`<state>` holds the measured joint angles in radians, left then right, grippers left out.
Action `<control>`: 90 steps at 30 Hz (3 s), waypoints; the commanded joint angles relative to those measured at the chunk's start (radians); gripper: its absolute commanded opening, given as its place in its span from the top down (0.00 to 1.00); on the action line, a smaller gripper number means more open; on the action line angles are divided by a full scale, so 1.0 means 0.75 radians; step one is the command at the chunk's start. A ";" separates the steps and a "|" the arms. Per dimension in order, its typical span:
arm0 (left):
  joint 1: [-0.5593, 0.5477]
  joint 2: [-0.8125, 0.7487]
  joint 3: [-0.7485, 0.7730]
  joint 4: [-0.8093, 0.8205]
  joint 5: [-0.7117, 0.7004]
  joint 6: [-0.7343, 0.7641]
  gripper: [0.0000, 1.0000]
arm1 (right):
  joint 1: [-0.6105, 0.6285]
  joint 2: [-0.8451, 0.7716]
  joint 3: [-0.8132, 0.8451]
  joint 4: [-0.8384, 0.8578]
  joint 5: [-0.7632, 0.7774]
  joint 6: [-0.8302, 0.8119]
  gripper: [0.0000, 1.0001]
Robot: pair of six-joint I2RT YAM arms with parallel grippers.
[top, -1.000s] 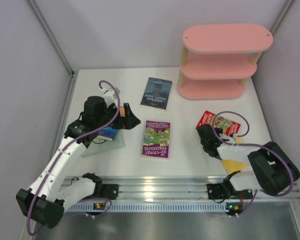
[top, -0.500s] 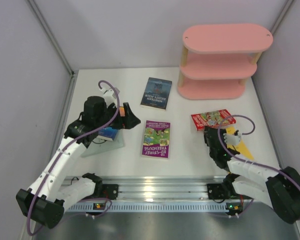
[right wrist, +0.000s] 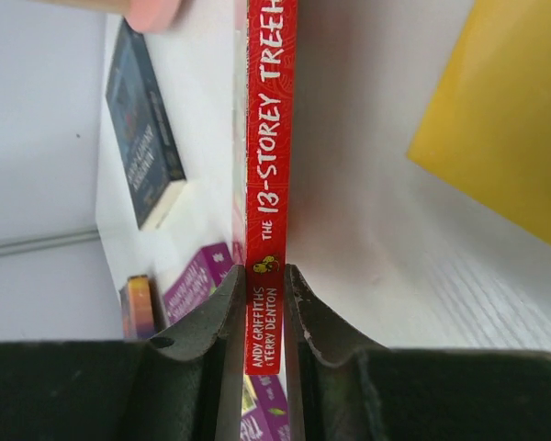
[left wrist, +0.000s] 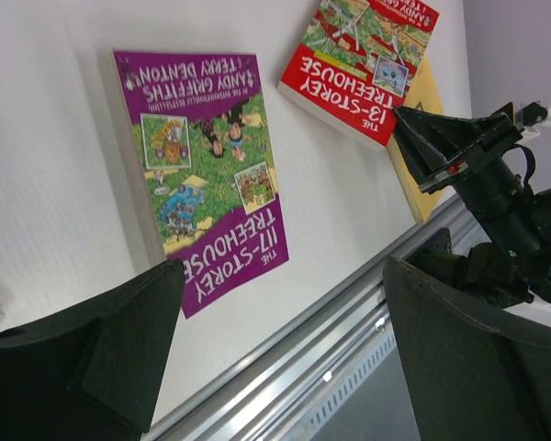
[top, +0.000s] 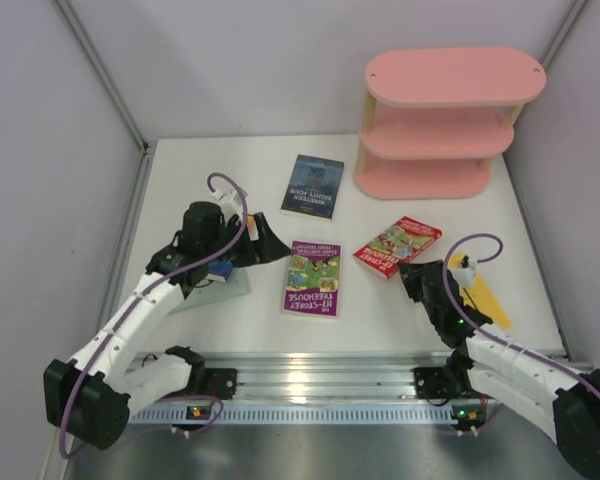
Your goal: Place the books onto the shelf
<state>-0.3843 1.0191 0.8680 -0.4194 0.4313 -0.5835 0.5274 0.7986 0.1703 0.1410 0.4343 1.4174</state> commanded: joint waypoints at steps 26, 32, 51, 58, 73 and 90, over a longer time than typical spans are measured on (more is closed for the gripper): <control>-0.359 1.222 0.644 0.392 -0.055 0.093 0.38 | -0.008 -0.171 -0.096 -0.014 -0.278 -0.440 1.00; -0.367 1.437 0.798 0.402 0.016 0.146 0.44 | -0.010 -0.132 -0.084 0.055 -0.307 -0.468 1.00; -0.390 1.625 0.810 0.477 0.202 0.105 0.77 | -0.053 0.068 -0.121 0.352 -0.342 -0.501 0.76; -0.390 1.636 0.794 0.526 0.278 0.070 0.86 | -0.108 0.085 -0.135 0.444 -0.391 -0.585 0.56; -0.388 1.650 0.788 0.606 0.380 0.003 0.88 | -0.447 0.391 -0.145 0.712 -0.849 -0.534 0.63; -0.283 1.345 0.771 0.735 0.448 -0.259 0.40 | -0.478 -0.025 0.045 0.213 -0.898 -0.511 1.00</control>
<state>-0.6418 2.1777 1.4452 0.0525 0.7376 -0.7246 0.1806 0.8833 0.1024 0.3885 -0.2352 1.0405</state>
